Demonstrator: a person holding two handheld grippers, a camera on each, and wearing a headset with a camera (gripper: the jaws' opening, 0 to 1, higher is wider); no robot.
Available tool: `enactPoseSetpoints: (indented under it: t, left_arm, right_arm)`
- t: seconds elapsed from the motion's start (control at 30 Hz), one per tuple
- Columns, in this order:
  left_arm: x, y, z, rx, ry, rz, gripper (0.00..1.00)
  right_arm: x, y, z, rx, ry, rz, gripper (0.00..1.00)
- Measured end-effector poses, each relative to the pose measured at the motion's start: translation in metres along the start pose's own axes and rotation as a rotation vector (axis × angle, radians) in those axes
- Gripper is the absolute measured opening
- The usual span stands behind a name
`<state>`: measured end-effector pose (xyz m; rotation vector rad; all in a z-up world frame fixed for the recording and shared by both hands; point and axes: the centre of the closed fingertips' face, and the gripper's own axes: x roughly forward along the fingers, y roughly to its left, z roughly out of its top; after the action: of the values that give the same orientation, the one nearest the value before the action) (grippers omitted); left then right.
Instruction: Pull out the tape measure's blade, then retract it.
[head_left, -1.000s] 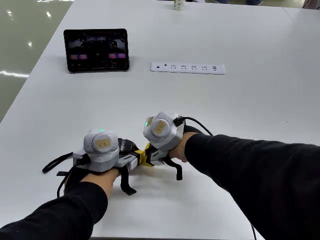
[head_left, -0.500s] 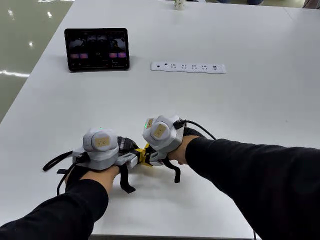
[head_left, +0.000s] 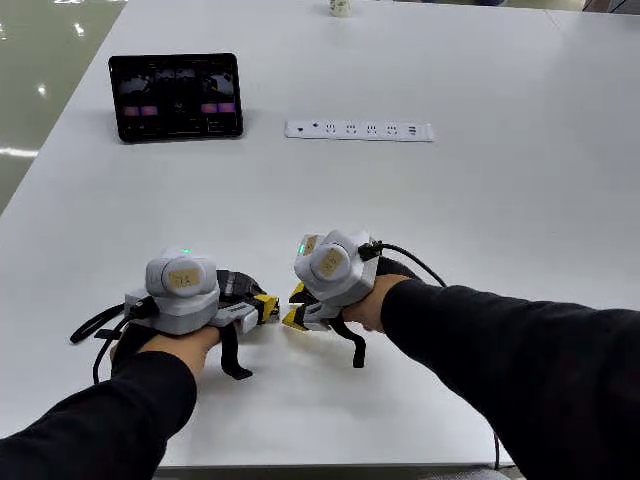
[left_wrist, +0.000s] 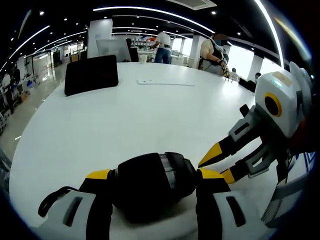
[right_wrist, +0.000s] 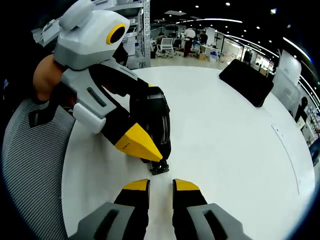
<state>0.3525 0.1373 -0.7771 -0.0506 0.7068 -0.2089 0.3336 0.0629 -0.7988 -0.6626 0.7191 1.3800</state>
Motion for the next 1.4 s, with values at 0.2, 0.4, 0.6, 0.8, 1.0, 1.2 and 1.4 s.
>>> enactPoseSetpoints:
  t: [0.2,0.4,0.6,0.8,1.0,1.2,1.4]
  left_arm:
    - [-0.009,-0.005,0.005,0.031,-0.007,-0.040,0.64]
    - [-0.019,-0.005,0.004,0.069,-0.013,-0.067,0.70]
    - [-0.026,-0.009,0.003,0.124,-0.025,-0.119,0.79]
    - [-0.034,-0.016,0.002,0.130,-0.031,-0.188,0.88]
    - [-0.040,-0.015,-0.008,0.098,0.010,-0.277,0.99]
    - [-0.053,0.002,-0.012,0.098,0.011,-0.301,0.99]
    - [-0.065,0.010,-0.010,0.154,-0.009,-0.321,0.99]
  right_arm:
    - [-0.009,0.005,-0.001,0.021,-0.029,-0.014,0.15]
    - [-0.020,0.014,-0.005,0.035,-0.058,-0.029,0.15]
    - [-0.033,0.020,-0.012,0.041,-0.075,-0.048,0.17]
    - [-0.047,0.021,-0.019,0.071,-0.101,-0.073,0.17]
    - [-0.063,0.018,-0.029,0.102,-0.120,-0.103,0.19]
    - [-0.079,0.017,-0.047,0.125,-0.117,-0.130,0.21]
    - [-0.091,0.014,-0.062,0.164,-0.122,-0.150,0.25]
